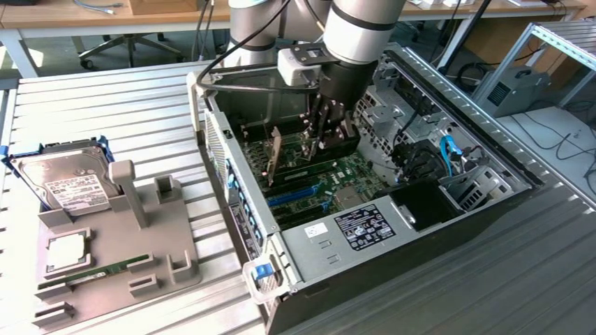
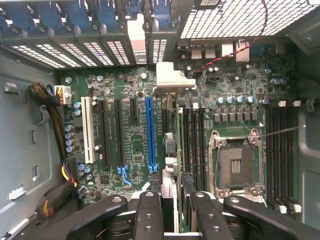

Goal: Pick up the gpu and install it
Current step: 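Insert the gpu into the slot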

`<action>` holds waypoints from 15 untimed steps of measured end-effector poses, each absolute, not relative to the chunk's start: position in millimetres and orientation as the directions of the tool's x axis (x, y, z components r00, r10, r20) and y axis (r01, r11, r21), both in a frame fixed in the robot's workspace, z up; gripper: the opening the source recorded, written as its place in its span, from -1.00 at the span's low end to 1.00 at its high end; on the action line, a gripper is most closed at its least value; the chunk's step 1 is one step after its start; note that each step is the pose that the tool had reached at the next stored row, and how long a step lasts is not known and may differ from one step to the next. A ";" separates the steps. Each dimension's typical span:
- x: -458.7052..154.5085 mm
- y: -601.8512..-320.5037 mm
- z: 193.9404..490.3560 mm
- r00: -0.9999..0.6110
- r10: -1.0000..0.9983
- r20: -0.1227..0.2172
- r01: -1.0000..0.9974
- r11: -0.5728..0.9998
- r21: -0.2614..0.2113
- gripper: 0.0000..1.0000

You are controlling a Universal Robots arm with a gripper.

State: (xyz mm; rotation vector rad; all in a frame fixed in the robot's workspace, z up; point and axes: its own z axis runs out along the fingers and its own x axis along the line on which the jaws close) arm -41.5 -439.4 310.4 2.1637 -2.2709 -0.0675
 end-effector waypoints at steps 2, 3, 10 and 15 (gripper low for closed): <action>-41.7 -439.6 310.2 -0.049 -0.998 -0.027 -0.998 0.048 0.034 -0.46; -41.8 -439.7 310.1 -0.049 -0.998 -0.027 -0.998 0.048 0.034 -0.46; -42.1 -440.5 308.9 -0.049 -0.998 -0.027 -0.998 0.048 0.034 -0.46; -42.4 -441.5 307.5 -0.049 -0.998 -0.027 -0.998 0.048 0.034 -0.46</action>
